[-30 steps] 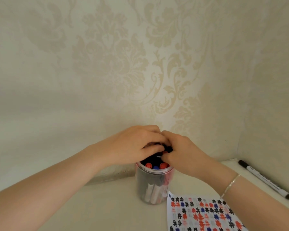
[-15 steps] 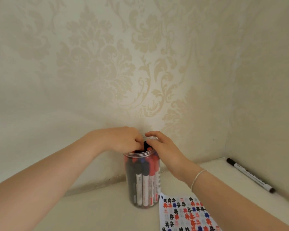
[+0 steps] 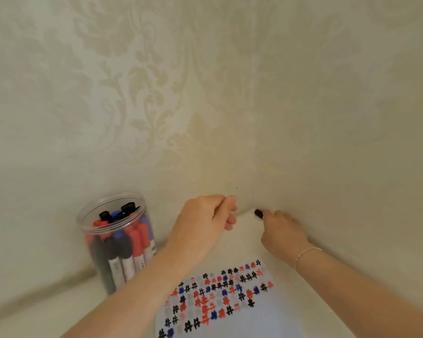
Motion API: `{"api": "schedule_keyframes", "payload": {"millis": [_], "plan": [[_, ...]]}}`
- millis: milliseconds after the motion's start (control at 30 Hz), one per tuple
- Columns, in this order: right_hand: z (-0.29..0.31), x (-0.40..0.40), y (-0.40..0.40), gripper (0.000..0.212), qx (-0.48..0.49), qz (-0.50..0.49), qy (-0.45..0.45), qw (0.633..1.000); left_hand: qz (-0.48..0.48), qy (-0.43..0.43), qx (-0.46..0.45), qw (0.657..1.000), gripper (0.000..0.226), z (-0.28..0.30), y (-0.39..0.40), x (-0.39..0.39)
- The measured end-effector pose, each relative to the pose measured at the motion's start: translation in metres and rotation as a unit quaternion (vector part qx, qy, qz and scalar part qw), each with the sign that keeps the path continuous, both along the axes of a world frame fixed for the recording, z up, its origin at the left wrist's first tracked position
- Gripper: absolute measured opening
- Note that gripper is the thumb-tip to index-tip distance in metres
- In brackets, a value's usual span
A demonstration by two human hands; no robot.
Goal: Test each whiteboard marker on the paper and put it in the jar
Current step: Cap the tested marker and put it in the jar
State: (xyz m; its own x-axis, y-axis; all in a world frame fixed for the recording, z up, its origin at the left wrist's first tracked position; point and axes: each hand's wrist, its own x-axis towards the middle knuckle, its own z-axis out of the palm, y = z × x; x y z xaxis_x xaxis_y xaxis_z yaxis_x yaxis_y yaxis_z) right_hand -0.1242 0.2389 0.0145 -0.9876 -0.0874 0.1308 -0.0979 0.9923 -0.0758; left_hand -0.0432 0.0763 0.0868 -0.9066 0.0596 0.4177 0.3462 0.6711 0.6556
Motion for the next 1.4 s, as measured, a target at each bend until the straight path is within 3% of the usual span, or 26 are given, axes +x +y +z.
{"api": "schedule_keyframes", "payload": {"millis": [133, 200, 300, 400, 467, 533, 567, 633, 667, 700, 733, 800, 1000, 1200, 1400], "plan": [[-0.018, -0.008, 0.018, 0.033, 0.057, 0.001, 0.045, 0.997, -0.011, -0.074, 0.040, 0.996, 0.027, -0.046, 0.012, -0.025], [-0.022, -0.010, 0.016, 0.032, 0.042, -0.003, 0.035, 0.998, -0.002, -0.093, 0.016, 0.996, 0.027, -0.062, 0.013, -0.034], [-0.012, -0.015, 0.011, 0.027, -0.082, 0.022, -0.007, 0.996, 0.013, -0.084, -0.061, 0.994, 0.036, -0.073, 0.011, -0.044], [0.023, -0.012, 0.005, 0.021, -0.237, 0.109, -0.069, 0.963, 0.002, -0.072, -0.144, 0.987, 0.063, -0.075, 0.005, -0.051], [0.051, -0.004, 0.002, 0.020, -0.301, 0.174, -0.139, 0.927, -0.006, -0.074, -0.183, 0.980, 0.063, -0.071, 0.002, -0.053], [0.074, 0.005, 0.003, 0.017, -0.396, 0.206, -0.164, 0.879, -0.005, -0.061, -0.183, 0.981, 0.036, -0.063, -0.003, -0.051], [0.082, 0.008, 0.005, 0.016, -0.478, 0.213, -0.174, 0.834, -0.008, -0.053, -0.160, 0.986, 0.023, -0.058, -0.005, -0.048], [0.086, 0.015, 0.005, 0.016, -0.640, 0.219, -0.219, 0.704, -0.023, -0.033, -0.097, 0.994, 0.016, -0.048, -0.006, -0.040], [0.084, 0.018, 0.003, 0.017, -0.668, 0.224, -0.234, 0.670, -0.039, -0.027, -0.087, 0.995, 0.013, -0.043, -0.005, -0.036], [0.079, 0.020, -0.002, 0.019, -0.647, 0.228, -0.233, 0.689, -0.065, -0.032, -0.092, 0.993, 0.010, -0.039, -0.004, -0.032], [0.073, 0.023, -0.008, 0.023, -0.601, 0.228, -0.218, 0.734, -0.095, -0.051, -0.093, 0.990, 0.011, -0.036, -0.001, -0.028], [0.066, 0.027, -0.019, 0.029, -0.551, 0.216, -0.179, 0.786, -0.154, -0.115, -0.031, 0.981, 0.018, -0.033, 0.003, -0.024], [0.069, 0.029, -0.024, 0.028, -0.611, 0.204, -0.157, 0.749, -0.205, -0.223, 0.164, 0.939, 0.022, -0.021, -0.004, -0.014], [0.067, 0.036, -0.021, 0.027, -0.642, 0.243, -0.219, 0.694, -0.204, -0.226, 0.150, 0.941, 0.028, -0.017, -0.005, -0.005], [0.054, 0.040, -0.020, 0.027, -0.664, 0.239, -0.252, 0.662, -0.227, -0.284, 0.176, 0.915, 0.030, -0.021, -0.009, 0.003]]}}
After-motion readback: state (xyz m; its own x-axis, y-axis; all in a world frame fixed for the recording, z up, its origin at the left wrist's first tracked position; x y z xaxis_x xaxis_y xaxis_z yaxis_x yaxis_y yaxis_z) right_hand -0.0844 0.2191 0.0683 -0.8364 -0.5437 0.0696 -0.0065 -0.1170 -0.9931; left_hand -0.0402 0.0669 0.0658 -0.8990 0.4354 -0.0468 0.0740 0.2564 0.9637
